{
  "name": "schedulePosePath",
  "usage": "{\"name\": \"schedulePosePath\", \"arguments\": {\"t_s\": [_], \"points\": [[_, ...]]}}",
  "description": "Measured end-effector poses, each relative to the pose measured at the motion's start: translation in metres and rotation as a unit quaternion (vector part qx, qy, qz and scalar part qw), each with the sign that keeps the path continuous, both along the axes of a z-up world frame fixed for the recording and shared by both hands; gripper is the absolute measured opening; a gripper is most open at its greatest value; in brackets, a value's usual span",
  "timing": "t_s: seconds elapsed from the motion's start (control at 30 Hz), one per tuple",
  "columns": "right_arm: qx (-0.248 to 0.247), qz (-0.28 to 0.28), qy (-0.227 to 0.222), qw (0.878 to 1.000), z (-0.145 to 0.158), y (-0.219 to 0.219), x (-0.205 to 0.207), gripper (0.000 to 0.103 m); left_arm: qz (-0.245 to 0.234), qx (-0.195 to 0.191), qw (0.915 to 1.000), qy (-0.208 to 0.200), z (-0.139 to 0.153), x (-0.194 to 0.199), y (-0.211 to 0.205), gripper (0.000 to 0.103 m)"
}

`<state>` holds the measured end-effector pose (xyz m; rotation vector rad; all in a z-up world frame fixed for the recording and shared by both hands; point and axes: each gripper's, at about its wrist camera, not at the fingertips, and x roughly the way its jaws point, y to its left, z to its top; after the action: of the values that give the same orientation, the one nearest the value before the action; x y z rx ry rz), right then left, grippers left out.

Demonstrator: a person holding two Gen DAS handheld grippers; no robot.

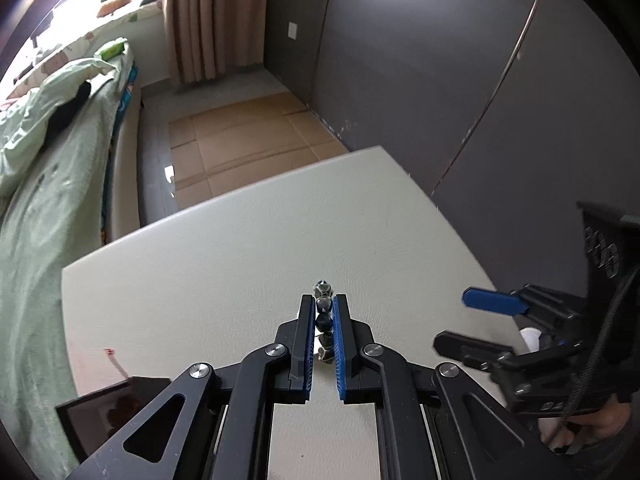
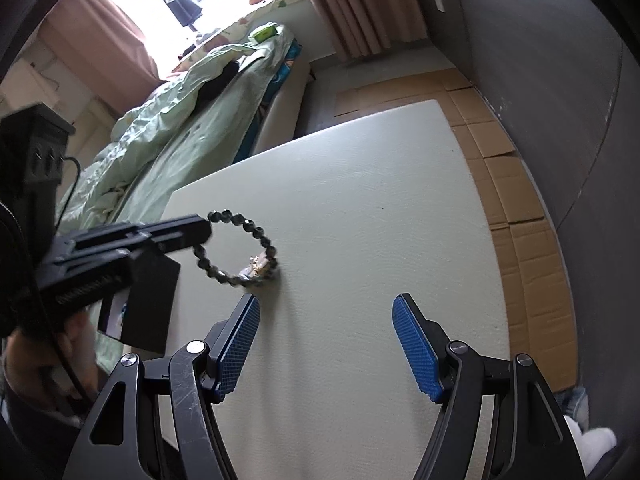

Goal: Organize jewelry
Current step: 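Carry the dark bead bracelet to the box with the left gripper while the right gripper grasps the butterfly charm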

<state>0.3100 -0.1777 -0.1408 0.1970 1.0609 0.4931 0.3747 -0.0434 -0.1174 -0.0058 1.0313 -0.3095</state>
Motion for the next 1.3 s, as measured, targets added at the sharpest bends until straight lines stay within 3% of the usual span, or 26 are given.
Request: {"name": "schedulePosePath", "arguments": {"t_s": [0.2, 0.67, 1.13, 1.2, 1.27, 1.3], "points": [[-0.019, 0.035, -0.002, 0.999, -0.003, 0.022, 0.001, 0.070, 0.015, -0.023, 0.9995, -0.016, 0.020, -0.009, 0.021, 0.008], [-0.065, 0.115, -0.007, 0.991, -0.014, 0.086, 0.004, 0.070, 0.071, -0.034, 0.9961, -0.040, 0.042, -0.030, 0.083, 0.009], [-0.159, 0.227, -0.045, 0.960, -0.025, 0.145, 0.023, 0.069, 0.121, -0.045, 0.9894, -0.066, 0.066, -0.064, 0.141, 0.009], [-0.163, 0.236, -0.054, 0.956, -0.025, 0.148, 0.024, 0.064, 0.129, -0.047, 0.9883, -0.066, 0.065, -0.068, 0.149, 0.009], [-0.176, 0.238, -0.067, 0.953, -0.025, 0.151, 0.027, 0.041, 0.138, -0.049, 0.9869, -0.066, 0.064, -0.072, 0.157, 0.009], [-0.182, 0.236, -0.069, 0.952, -0.024, 0.151, 0.029, 0.041, 0.143, -0.051, 0.9862, -0.066, 0.063, -0.074, 0.161, 0.009]]}}
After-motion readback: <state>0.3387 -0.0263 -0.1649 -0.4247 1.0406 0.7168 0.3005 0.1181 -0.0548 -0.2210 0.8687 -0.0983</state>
